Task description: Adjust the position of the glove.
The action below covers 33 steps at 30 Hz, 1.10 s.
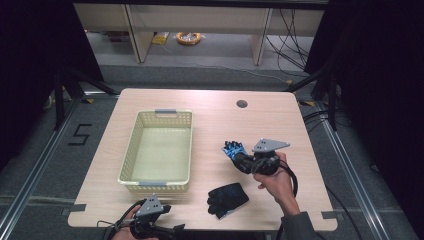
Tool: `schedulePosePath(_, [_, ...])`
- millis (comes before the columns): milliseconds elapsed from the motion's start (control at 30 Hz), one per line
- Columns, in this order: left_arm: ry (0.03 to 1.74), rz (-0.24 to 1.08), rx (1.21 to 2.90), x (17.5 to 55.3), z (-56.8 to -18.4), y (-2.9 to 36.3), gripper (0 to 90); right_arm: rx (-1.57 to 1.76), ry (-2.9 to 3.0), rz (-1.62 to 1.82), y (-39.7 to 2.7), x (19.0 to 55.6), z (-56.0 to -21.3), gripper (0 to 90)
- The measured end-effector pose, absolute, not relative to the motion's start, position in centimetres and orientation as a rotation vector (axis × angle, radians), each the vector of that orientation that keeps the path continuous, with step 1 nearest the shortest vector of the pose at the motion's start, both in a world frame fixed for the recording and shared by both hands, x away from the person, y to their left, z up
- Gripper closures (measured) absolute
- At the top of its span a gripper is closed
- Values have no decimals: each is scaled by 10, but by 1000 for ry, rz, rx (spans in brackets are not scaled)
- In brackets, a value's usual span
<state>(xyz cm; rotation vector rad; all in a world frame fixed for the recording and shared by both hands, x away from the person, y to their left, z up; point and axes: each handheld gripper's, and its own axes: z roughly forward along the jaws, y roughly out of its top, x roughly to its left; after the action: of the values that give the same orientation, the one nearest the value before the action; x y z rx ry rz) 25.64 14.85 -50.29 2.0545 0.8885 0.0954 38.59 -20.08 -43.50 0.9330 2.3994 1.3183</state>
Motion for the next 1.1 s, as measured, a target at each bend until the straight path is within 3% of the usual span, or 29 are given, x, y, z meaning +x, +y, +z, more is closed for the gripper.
schedulePosePath(333, [894,107,2025,259,-501,145,209,793,2517,1402,-189,337,-441,887])
schedulePosePath(1100, [683,145,2035,288,-476,92,250,568,2654,1361,-179,299,-453,887])
